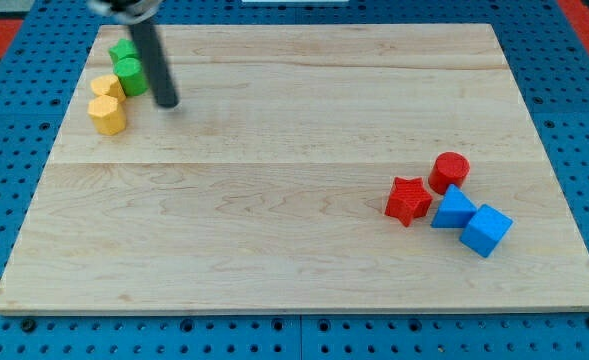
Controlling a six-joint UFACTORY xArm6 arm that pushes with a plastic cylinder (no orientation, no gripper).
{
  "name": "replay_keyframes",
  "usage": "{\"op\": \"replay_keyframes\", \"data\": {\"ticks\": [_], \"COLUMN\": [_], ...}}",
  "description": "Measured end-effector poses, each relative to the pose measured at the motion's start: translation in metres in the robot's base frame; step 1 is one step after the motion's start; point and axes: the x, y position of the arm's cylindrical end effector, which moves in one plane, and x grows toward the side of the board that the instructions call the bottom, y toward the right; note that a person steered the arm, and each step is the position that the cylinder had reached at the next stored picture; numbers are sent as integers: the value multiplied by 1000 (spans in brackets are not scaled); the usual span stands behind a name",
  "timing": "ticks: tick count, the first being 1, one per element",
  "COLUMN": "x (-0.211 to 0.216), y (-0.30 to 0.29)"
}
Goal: Form a group with yellow blocks green blocks
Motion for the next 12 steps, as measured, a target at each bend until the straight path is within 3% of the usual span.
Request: {"op": "replay_keyframes", "data": {"ticks": [1, 3, 4, 6, 7, 9, 10, 11, 12], "x": [-73, -98, -83, -87, -80, -34, -41, -48, -25], "y": [33, -109, -133, -119, -79, -76, -80, -127, -164]}}
